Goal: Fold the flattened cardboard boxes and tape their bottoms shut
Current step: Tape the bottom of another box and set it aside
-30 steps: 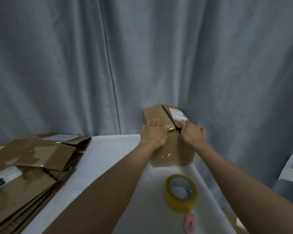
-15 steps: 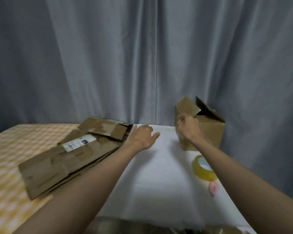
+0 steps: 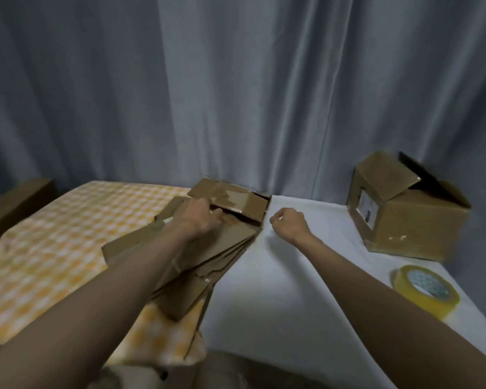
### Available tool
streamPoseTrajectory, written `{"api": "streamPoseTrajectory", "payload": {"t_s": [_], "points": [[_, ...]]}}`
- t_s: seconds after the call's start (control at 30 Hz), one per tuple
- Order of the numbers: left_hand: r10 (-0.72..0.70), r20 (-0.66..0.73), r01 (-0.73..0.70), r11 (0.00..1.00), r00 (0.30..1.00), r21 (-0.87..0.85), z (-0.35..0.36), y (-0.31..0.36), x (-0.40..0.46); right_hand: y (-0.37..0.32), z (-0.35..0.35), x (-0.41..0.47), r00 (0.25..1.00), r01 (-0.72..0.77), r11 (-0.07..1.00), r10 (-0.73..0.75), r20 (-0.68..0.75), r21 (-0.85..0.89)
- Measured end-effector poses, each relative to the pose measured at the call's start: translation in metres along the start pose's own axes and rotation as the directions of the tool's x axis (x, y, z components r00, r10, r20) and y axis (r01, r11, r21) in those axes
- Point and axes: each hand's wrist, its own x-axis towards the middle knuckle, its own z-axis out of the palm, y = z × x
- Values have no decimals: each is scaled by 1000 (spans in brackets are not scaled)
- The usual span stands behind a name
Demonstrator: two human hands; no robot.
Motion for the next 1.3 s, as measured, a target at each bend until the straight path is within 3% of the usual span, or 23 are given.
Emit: {"api": "streamPoseTrajectory", "payload": {"t_s": [0.1,0.33,0.6,0.77,0.87,1.0,1.1,1.3], "points": [[24,-27,-23,999,999,22,4,-14,37,-6,26,32,997,-74,995,74,11,68],[327,15,-326,934,945,144,56,18,67,4,66,79,956,-285,886,292,39,365],[273,-209,-200,928,939,314,71,47,83,0,46,68,976,-190,701,211,55,687],[267,-361,-254,964,894,84,7,67,68,7,-3,47,977,-155,607,213,29,779],[312,-461,-358,934,831,-14,-24,94,37,3,-35,30,990,-100,516,133,36,850],[389,-492,-512,847,779,-142,-27,136,-26,-6,-81,-9,998,-60,364,6,62,929],[377,-529,-574,771,760,-276,-9,162,-65,2,-105,-47,999,-40,441,-2,45,897],[366,-327,-491,628,871,-604,25,187,-112,37,-122,-108,995,-95,570,70,67,816]]}}
